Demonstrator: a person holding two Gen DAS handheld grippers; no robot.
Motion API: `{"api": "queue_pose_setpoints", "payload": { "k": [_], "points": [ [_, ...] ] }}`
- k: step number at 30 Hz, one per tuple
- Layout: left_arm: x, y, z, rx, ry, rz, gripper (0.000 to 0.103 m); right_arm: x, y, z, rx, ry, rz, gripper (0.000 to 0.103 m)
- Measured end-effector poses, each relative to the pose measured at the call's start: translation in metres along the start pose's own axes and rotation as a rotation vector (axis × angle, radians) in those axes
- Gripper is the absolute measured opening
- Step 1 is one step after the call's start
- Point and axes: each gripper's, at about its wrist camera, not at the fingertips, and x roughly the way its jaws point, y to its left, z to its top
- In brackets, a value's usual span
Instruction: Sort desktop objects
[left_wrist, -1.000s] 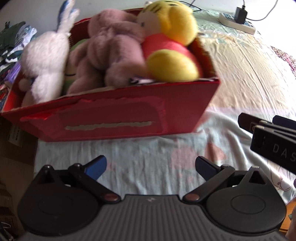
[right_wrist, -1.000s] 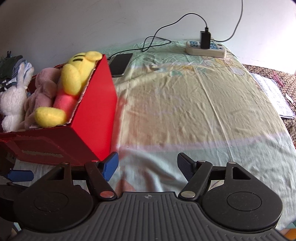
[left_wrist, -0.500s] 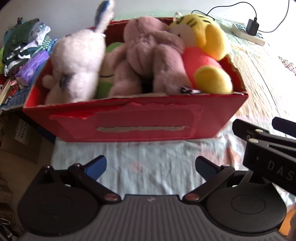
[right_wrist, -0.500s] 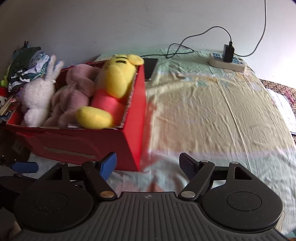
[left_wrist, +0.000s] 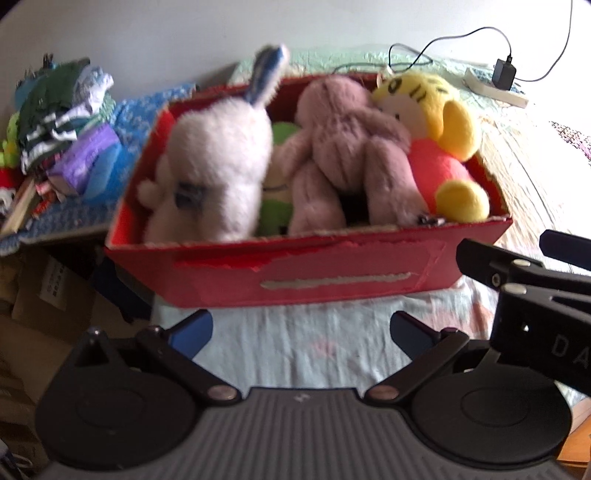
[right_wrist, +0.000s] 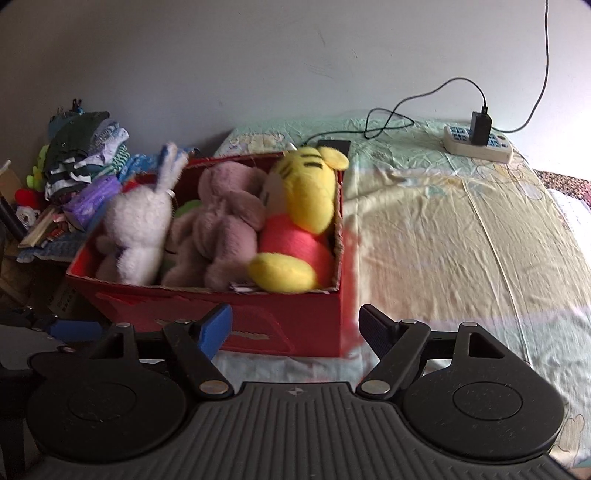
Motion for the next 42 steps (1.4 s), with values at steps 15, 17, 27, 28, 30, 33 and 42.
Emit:
{"api": "queue_pose_setpoints", "payload": {
  "k": [15, 17, 27, 28, 30, 33, 42],
  "points": [
    [-0.026, 0.022, 0.036, 0.035, -0.067, 0.014, 0.102, -0.021, 0.022, 0.030, 0.019, -0.108, -0.035, 0.080],
    [-0.028, 0.024, 0.041, 0.039, -0.081, 0.020, 0.102, -0.021, 0.024, 0.035, 0.007, -0.123, -0.046, 0.082],
    [-0.021, 0.033, 0.066, 0.016, -0.054, 0.022, 0.102, -0.006, 0.022, 0.059, 0.053, -0.058, -0.029, 0.085],
    [-0.019, 0.034, 0.069, 0.011, -0.038, 0.023, 0.102, -0.002, 0.022, 0.061, 0.061, -0.038, -0.029, 0.086],
    [-0.014, 0.036, 0.072, 0.000, -0.018, 0.022, 0.102, 0.003, 0.023, 0.064, 0.068, -0.013, -0.037, 0.086],
    [-0.011, 0.038, 0.077, -0.007, -0.006, 0.019, 0.102, 0.007, 0.023, 0.068, 0.069, -0.002, -0.060, 0.088],
    [0.001, 0.044, 0.091, -0.047, 0.007, 0.026, 0.102, 0.017, 0.020, 0.080, 0.062, 0.016, -0.104, 0.089]
  ]
}}
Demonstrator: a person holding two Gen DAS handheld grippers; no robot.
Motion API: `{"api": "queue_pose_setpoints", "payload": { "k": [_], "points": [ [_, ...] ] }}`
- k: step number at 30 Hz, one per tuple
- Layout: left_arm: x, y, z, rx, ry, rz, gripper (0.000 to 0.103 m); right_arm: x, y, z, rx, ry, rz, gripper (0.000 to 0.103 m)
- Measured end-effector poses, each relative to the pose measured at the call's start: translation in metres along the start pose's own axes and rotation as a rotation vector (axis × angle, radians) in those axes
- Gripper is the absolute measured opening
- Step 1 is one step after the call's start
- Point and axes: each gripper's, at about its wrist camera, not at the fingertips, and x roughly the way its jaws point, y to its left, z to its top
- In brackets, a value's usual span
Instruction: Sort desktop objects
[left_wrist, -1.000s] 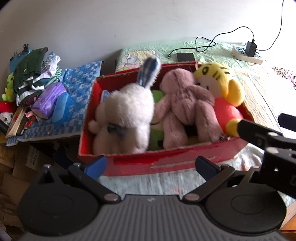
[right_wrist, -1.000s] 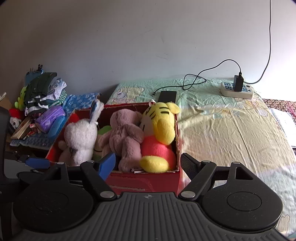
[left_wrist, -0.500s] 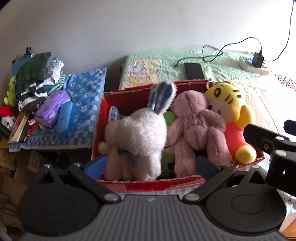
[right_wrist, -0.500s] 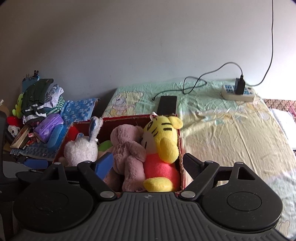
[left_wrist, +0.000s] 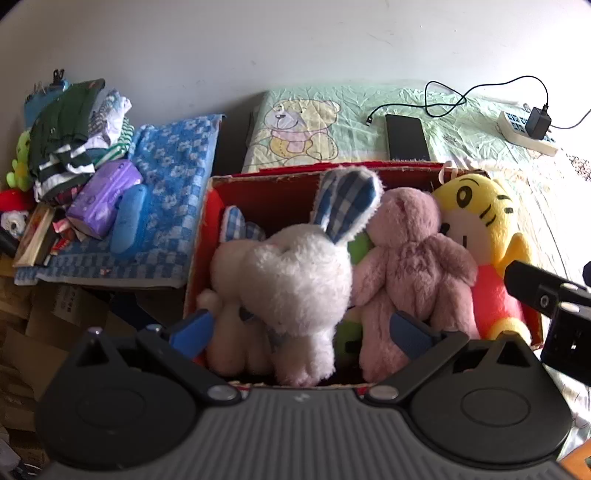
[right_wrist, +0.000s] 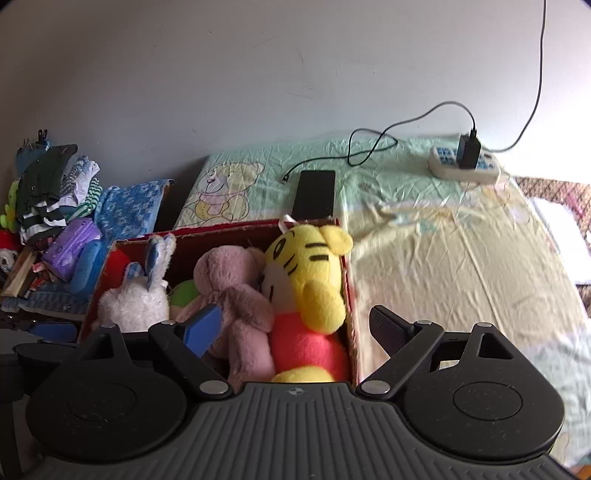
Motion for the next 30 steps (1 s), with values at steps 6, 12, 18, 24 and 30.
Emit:
{"api": "queue_pose_setpoints", "payload": {
  "k": [6, 12, 18, 24, 30],
  "points": [
    [0.011, 0.000, 0.005, 0.008, 0.004, 0.026, 0.102, 0.015, 0.000, 0.006, 0.018, 0.032, 0.017, 0.089],
    [0.021, 0.005, 0.012, 0.022, -0.007, 0.066, 0.102, 0.026, 0.007, 0.013, -0.001, 0.036, 0.007, 0.090],
    [0.034, 0.012, 0.022, 0.003, 0.041, 0.029, 0.102, 0.038, 0.009, 0.020, 0.001, 0.051, 0.008, 0.089],
    [0.041, 0.010, 0.023, 0.008, 0.058, 0.016, 0.102, 0.048, 0.008, 0.026, 0.003, 0.073, 0.005, 0.089],
    [0.043, 0.008, 0.025, 0.008, 0.064, 0.002, 0.102, 0.053, 0.009, 0.026, -0.009, 0.091, 0.001, 0.089]
  ]
}}
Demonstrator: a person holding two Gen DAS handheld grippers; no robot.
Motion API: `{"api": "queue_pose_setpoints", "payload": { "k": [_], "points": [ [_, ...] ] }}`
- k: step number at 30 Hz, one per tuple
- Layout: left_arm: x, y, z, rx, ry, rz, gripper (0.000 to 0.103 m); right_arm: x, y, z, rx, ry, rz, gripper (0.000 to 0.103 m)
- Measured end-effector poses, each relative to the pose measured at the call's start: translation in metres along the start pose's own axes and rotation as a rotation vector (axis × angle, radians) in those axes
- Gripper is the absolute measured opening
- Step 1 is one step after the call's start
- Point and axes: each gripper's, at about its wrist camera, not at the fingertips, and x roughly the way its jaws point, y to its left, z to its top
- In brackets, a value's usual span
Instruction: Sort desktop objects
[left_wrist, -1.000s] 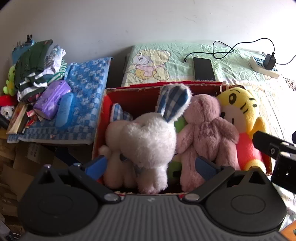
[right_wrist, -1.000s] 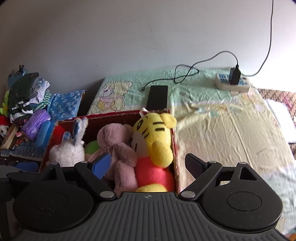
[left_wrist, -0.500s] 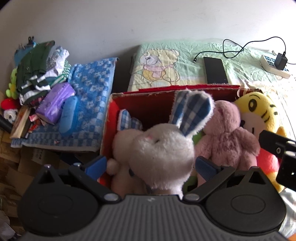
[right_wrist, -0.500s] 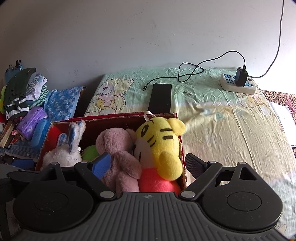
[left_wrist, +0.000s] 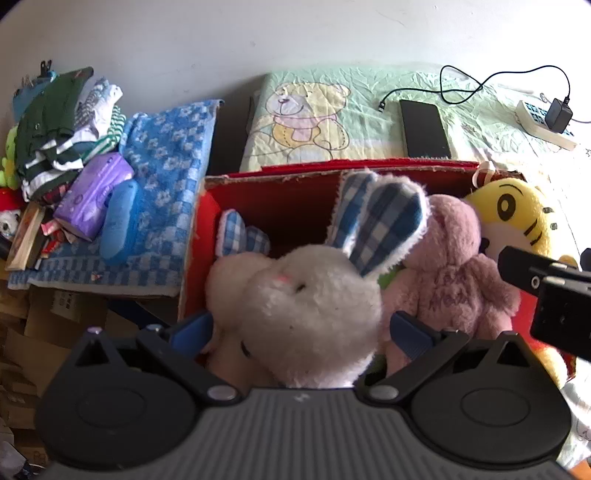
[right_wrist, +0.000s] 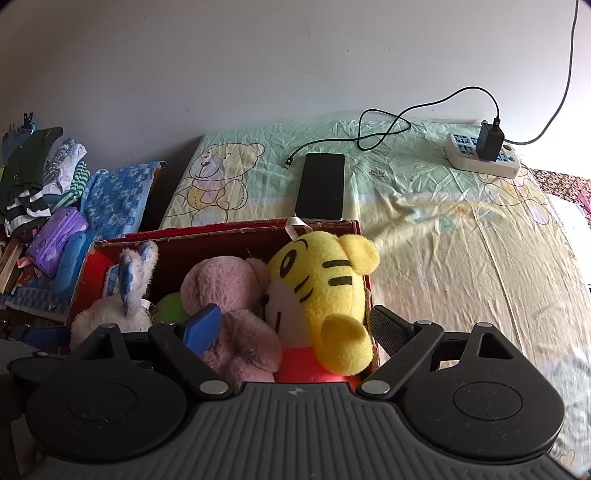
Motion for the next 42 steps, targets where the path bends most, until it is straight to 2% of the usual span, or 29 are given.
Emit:
{"api": "queue_pose_setpoints", "payload": {
  "k": [13, 27, 32, 35, 38, 42],
  "points": [
    [0.000, 0.001, -0.008, -0.027, 0.033, -0.018, 0.102, 0.002, 0.001, -0.007, -0.022, 0.031, -0.009, 0.089],
    [-0.016, -0.004, -0.023, -0.008, 0.010, 0.029, 0.102, -0.006, 0.002, -0.016, -0.032, 0.044, 0.011, 0.089],
    [-0.019, 0.002, -0.015, 0.009, 0.052, 0.023, 0.102, -0.009, 0.005, -0.003, -0.062, 0.073, 0.048, 0.089],
    [-0.025, 0.004, -0.005, 0.024, 0.047, 0.045, 0.102, -0.010, 0.008, 0.011, -0.085, 0.078, 0.053, 0.089],
    [-0.031, 0.003, 0.000, 0.039, 0.031, 0.056, 0.102, -0.007, 0.005, 0.022, -0.057, 0.109, 0.059, 0.089],
    [-0.031, 0.000, -0.003, 0.037, 0.024, 0.030, 0.102, -0.005, 0.000, 0.015, -0.047, 0.123, 0.053, 0.089]
  ]
}}
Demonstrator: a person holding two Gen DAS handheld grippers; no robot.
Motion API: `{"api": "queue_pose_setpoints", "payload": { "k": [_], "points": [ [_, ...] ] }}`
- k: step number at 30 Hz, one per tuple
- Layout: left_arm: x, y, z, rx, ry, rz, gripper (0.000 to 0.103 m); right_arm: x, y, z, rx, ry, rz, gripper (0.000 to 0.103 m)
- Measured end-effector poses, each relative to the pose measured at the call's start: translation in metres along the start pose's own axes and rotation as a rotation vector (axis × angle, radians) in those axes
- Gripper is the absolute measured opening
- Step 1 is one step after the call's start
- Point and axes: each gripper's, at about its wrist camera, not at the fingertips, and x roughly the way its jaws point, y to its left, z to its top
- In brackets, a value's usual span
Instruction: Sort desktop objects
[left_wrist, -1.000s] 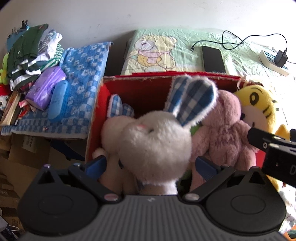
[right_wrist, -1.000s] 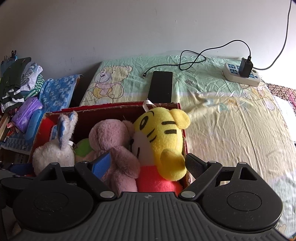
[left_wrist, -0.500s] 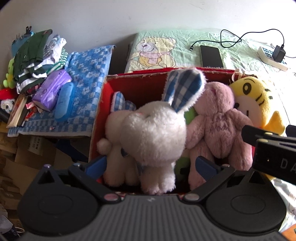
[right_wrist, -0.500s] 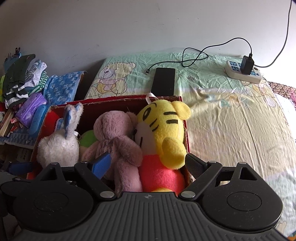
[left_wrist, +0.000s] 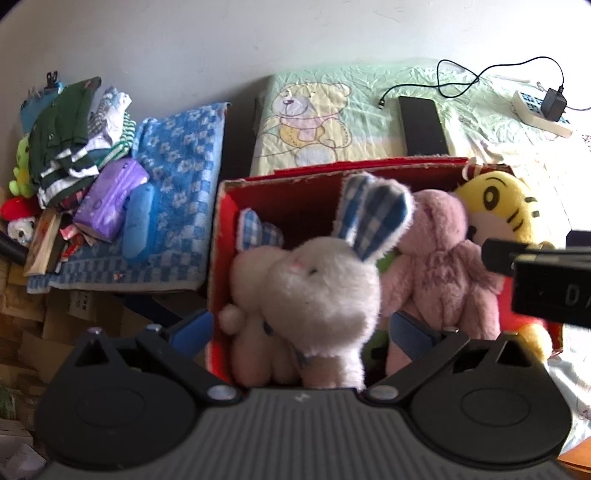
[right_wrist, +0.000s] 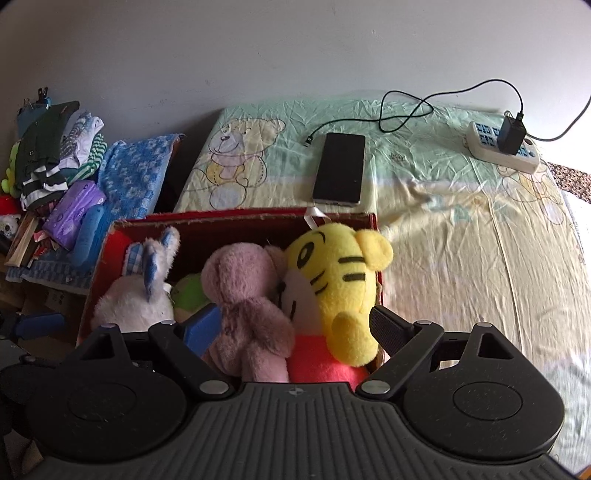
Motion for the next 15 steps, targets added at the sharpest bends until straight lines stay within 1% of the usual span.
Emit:
{"api": "queue_pose_setpoints", "payload": {
  "k": [2, 7, 12, 15],
  "points": [
    [0.003, -0.002, 0.000, -0.003, -0.001, -0.016, 0.102, 0.002, -0.003, -0.006, 0.012, 0.015, 0.006, 0.089],
    [0.009, -0.013, -0.006, 0.004, -0.003, -0.020, 0.102, 0.005, -0.011, -0.016, 0.058, 0.027, 0.008, 0.089],
    [0.013, -0.018, -0.006, 0.004, -0.015, -0.005, 0.102, 0.005, -0.013, -0.014, 0.062, 0.007, 0.001, 0.089],
    [0.018, -0.011, -0.002, -0.015, 0.002, -0.027, 0.102, 0.008, -0.014, -0.011, 0.070, 0.006, 0.004, 0.089]
  ]
}}
